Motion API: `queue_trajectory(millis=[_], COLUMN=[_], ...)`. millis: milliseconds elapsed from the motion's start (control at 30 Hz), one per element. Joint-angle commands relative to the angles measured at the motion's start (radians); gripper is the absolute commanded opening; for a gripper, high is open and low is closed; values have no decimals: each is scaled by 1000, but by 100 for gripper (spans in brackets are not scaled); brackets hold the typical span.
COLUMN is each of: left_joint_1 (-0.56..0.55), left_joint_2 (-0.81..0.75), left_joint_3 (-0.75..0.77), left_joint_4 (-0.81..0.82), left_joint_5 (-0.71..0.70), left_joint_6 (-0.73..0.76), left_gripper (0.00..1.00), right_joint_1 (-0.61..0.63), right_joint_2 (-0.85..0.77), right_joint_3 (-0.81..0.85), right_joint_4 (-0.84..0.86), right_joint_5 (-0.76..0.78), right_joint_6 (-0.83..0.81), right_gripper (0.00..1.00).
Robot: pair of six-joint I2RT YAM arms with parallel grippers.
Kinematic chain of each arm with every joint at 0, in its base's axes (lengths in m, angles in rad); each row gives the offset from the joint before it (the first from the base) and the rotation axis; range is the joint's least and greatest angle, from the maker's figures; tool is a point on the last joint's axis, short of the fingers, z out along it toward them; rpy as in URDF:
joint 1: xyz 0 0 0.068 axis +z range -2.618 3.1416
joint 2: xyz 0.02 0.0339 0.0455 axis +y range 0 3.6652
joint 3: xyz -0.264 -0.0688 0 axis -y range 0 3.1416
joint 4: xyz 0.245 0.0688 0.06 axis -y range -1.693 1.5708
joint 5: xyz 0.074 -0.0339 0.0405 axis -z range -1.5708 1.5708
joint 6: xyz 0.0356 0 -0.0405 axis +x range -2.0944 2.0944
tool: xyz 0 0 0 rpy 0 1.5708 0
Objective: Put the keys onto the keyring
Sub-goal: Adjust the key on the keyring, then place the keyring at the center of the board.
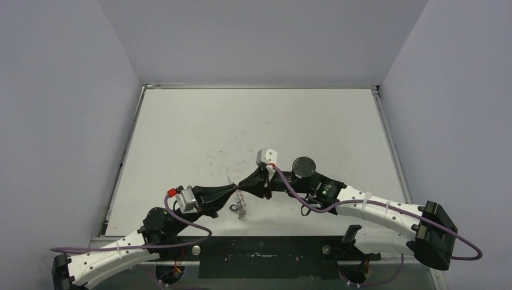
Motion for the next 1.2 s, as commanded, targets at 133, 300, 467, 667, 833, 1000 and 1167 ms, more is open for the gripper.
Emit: queue_trajectory(millis=[133, 300, 467, 667, 833, 1000, 1167], left_joint_1=[7, 8, 9, 10, 21, 70, 156], left_joint_2=[-3, -3, -2, 74, 274, 505, 699], left_joint_3=[30, 32, 32, 68, 122, 164, 191], left_joint_4=[84, 84, 77, 5, 52, 166, 305], left_joint_5=[19, 18, 4, -48, -37, 42, 195], left_joint_6=[1, 4, 13, 50, 101, 101, 22], left_gripper=[0, 0, 0, 0, 0, 0, 0], right_joint_1=[-8, -9, -11, -15, -26, -35, -40], right_joint_2=[36, 37, -11, -150, -263, -336, -374], right_joint_3=[45, 48, 42, 2, -70, -133, -177], right_joint_4=[26, -34, -101, -222, -250, -287, -324], right_joint_5=[-49, -50, 26, 265, 389, 401, 446], right_joint_6=[-20, -55, -77, -118, -91, -35, 49], right_gripper=[0, 0, 20, 74, 95, 100, 100])
